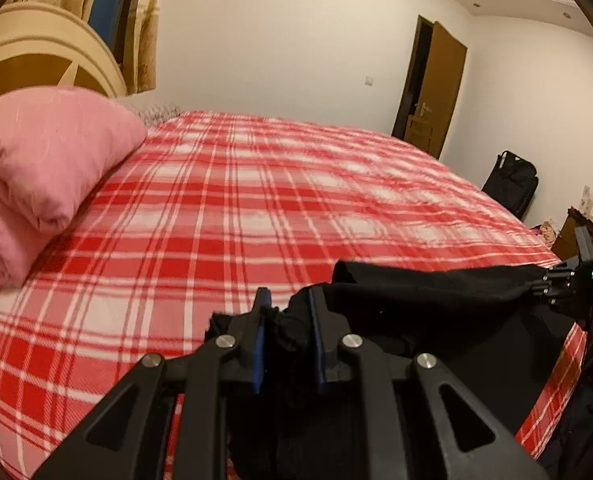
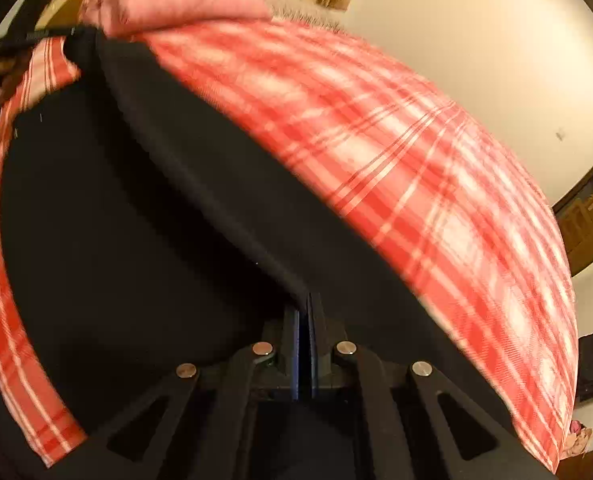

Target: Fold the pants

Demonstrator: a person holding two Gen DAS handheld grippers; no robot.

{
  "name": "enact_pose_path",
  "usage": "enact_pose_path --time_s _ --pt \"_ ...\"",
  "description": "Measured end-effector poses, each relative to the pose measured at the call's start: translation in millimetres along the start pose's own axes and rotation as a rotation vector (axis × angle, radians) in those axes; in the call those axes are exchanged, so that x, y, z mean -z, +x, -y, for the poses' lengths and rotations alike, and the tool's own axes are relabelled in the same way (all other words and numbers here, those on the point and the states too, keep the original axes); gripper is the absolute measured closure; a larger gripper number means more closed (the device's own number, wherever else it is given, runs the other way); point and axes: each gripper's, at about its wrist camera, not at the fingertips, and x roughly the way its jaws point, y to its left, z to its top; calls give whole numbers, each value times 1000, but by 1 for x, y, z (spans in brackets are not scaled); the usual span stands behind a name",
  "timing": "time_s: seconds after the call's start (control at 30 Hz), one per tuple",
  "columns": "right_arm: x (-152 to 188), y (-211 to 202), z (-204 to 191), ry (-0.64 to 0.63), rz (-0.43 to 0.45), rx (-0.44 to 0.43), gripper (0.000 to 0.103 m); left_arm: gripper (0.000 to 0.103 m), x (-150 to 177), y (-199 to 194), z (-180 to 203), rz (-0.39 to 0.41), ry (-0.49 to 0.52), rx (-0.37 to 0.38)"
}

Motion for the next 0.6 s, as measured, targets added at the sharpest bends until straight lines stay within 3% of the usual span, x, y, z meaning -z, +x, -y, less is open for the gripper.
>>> enact_pose_path --time_s 0.1,0.2,0.37,0.6 --pt "-2 -36 7 10 50 -23 100 84 1 -21 9 32 30 21" --pt "14 -55 -6 -57 35 -94 100 83 22 -41 13 20 55 26" --pt "62 -31 -49 -173 -103 -209 100 83 74 -49 17 -64 33 51" --pt "57 -43 -34 -118 -50 -236 100 83 82 -67 19 -4 -12 63"
